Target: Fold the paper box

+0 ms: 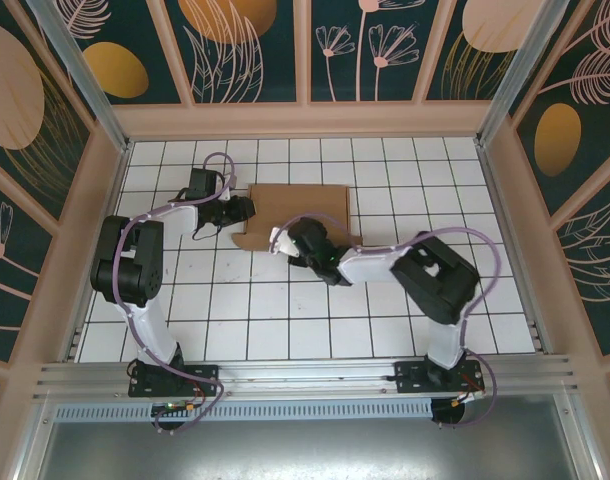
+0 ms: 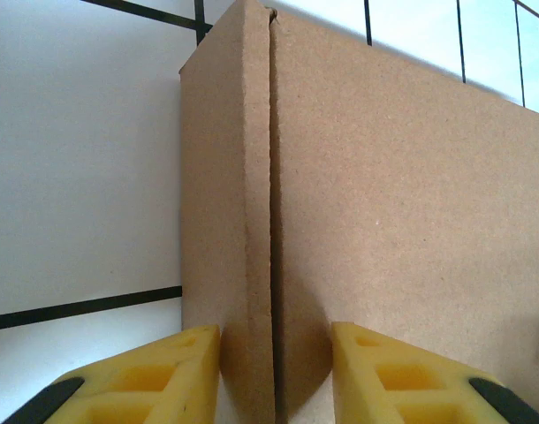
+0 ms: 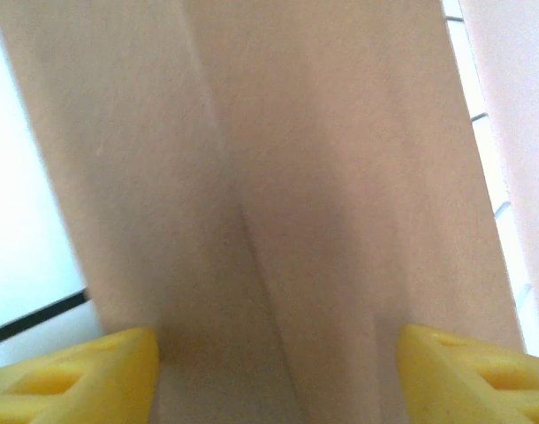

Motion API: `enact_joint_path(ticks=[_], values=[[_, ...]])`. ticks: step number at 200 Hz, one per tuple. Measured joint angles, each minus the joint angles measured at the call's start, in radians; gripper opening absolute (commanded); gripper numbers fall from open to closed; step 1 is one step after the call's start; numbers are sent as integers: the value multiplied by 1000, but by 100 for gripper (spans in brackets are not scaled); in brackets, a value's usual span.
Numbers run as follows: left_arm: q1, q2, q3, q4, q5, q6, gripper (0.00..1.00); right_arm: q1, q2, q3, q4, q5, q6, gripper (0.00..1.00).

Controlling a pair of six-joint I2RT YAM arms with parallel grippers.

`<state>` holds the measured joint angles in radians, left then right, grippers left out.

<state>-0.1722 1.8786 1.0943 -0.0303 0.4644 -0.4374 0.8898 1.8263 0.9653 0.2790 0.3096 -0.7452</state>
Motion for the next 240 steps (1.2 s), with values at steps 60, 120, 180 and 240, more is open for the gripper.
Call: enact_joint_path(ticks=[60, 120, 180, 240], values=[[0, 8, 0, 1, 47, 34, 33, -368, -368, 11, -32, -401, 597, 61], [0, 2, -31, 24, 111, 53, 30, -642, -257, -3, -211, -543, 999, 80], [-9, -50, -103, 30, 139, 52, 31, -690, -154, -30, -217, -750, 1133, 88], [47, -34, -123, 50, 244, 55, 32, -732, -135, -40, -163, -859, 1184, 99]])
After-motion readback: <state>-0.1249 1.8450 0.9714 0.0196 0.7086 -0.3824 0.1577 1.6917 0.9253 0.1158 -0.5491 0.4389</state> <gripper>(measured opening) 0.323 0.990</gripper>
